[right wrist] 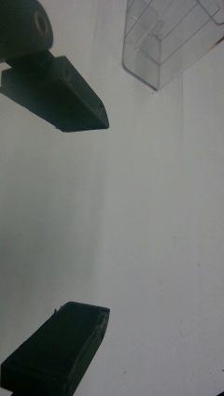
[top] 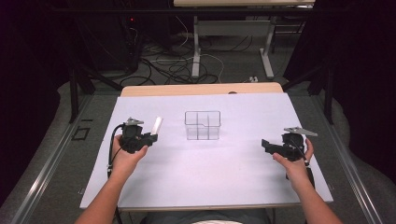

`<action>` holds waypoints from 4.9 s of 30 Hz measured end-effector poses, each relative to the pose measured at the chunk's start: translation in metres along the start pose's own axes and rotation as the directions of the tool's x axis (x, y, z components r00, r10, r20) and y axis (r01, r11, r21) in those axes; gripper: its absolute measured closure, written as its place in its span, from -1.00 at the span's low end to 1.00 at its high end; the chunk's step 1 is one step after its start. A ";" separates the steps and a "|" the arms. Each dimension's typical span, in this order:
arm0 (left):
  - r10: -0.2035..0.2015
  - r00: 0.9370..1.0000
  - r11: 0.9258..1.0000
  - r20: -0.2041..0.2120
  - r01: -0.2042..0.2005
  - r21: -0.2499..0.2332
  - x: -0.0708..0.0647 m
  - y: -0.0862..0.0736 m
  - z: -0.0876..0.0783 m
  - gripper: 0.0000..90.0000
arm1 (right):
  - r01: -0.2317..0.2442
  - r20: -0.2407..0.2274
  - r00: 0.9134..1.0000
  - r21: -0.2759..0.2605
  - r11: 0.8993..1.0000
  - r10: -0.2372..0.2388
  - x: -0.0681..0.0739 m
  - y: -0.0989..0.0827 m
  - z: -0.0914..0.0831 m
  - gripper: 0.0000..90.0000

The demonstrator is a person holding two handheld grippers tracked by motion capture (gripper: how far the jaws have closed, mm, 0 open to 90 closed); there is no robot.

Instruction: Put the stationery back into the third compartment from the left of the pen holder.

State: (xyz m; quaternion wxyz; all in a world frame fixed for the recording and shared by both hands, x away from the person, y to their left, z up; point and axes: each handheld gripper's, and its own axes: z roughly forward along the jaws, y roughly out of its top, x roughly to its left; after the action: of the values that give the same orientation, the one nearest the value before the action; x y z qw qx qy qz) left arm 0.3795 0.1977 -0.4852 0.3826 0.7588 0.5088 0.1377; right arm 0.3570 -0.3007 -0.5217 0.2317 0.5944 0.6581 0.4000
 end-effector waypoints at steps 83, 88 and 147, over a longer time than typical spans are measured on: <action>0.170 0.940 0.985 0.295 -0.172 -0.020 -0.157 -0.029 0.062 0.58 | -0.277 -0.536 0.771 0.204 0.939 0.344 0.129 -0.009 0.037 0.24; 0.161 0.939 0.987 0.304 -0.162 -0.022 -0.158 -0.030 0.062 0.58 | -0.284 -0.520 0.774 0.223 0.933 0.360 0.128 -0.010 0.036 0.40; 0.170 0.969 0.985 0.178 -0.159 -0.070 -0.102 -0.021 0.065 -0.24 | 0.004 -0.319 0.946 -0.142 0.990 -0.050 0.135 0.077 0.038 0.47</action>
State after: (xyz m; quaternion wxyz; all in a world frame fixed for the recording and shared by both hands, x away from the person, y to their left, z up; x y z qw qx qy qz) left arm 0.3587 0.0833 -0.5256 0.4359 0.7970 0.4026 0.1123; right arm 0.4072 -0.1625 -0.4587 0.1678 0.4944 0.6655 0.5334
